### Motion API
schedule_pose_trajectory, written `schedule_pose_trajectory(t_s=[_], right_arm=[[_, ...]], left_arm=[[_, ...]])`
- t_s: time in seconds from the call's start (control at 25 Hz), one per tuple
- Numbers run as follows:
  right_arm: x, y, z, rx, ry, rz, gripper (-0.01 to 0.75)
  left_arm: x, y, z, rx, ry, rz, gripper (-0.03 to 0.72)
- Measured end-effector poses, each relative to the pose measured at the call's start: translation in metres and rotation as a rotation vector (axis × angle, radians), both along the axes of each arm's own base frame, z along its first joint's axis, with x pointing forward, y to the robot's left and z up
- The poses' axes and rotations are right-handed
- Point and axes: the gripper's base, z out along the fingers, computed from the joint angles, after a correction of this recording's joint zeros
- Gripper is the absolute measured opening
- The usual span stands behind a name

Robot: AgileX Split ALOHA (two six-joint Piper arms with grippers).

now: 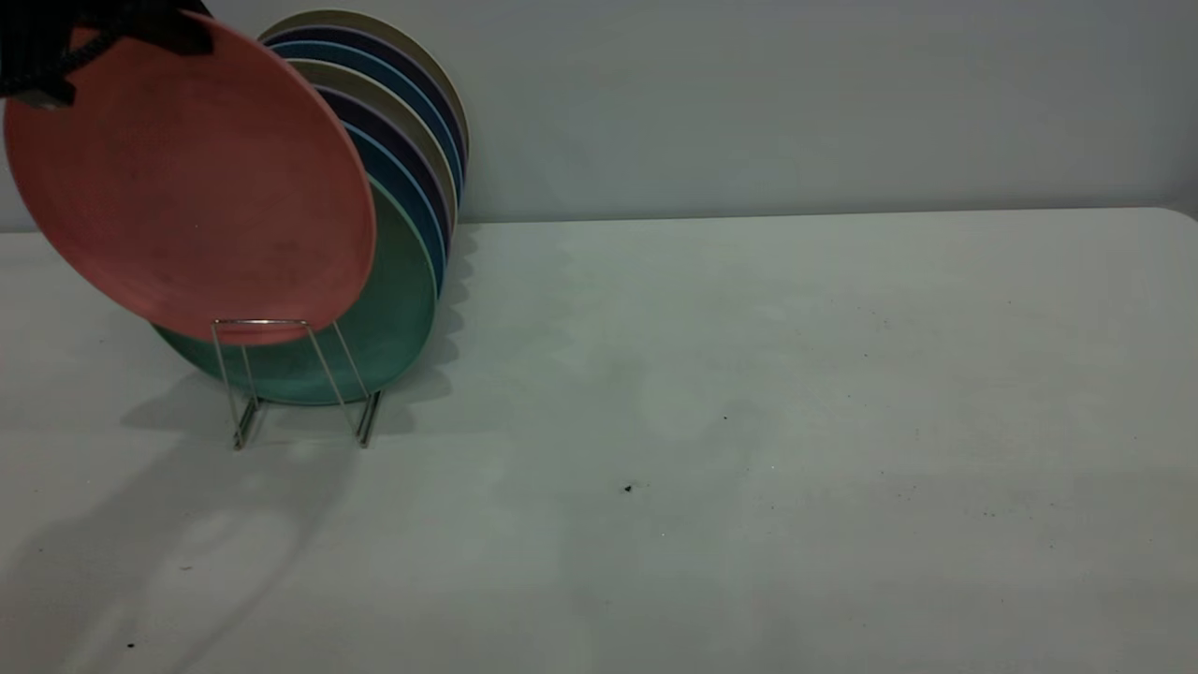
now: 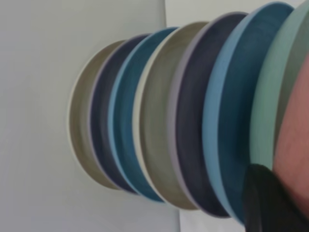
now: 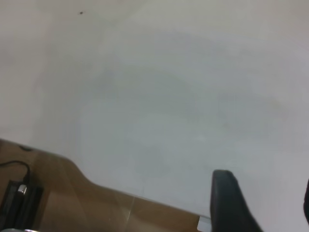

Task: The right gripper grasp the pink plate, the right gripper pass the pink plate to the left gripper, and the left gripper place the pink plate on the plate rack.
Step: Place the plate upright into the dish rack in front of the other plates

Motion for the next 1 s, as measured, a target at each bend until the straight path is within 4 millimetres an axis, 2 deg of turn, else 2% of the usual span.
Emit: schedule_pose_trajectory(t_s=[0.24,0.36,0.48,0.76,0.84,1.0], right_arm=[[0.0000,0.0000,0.0000,0.000,0.000,0.000,0.388],[0.0000,0.0000,0.0000,0.000,0.000,0.000,0.388],[0.0000,0.0000,0.0000,0.000,0.000,0.000,0.388],[0.0000,0.0000,0.0000,0.000,0.000,0.000,0.388],[0.0000,0.0000,0.0000,0.000,0.000,0.000,0.388],[0.0001,-0.0011,-0.0003,-0.003,0.003,-0.014,0.388]], left_arm=[[0.0006,-0.0001,-0.0020,0.000,0.006,0.000,0.058],[0.0001,-0.0003,-0.0025,-0.005,0.015,0.003,0.091],[0.0000,-0.0003,-0.0025,-0.020,0.021,0.018,0.165],[-0.0001,-0.0004,-0.0026,-0.078,0.040,0.082,0.412],[-0.0001,-0.0004,-0.0026,-0.102,0.047,0.109,0.449],[-0.0035,-0.0002,0.0057,-0.175,0.052,0.182,0.469]])
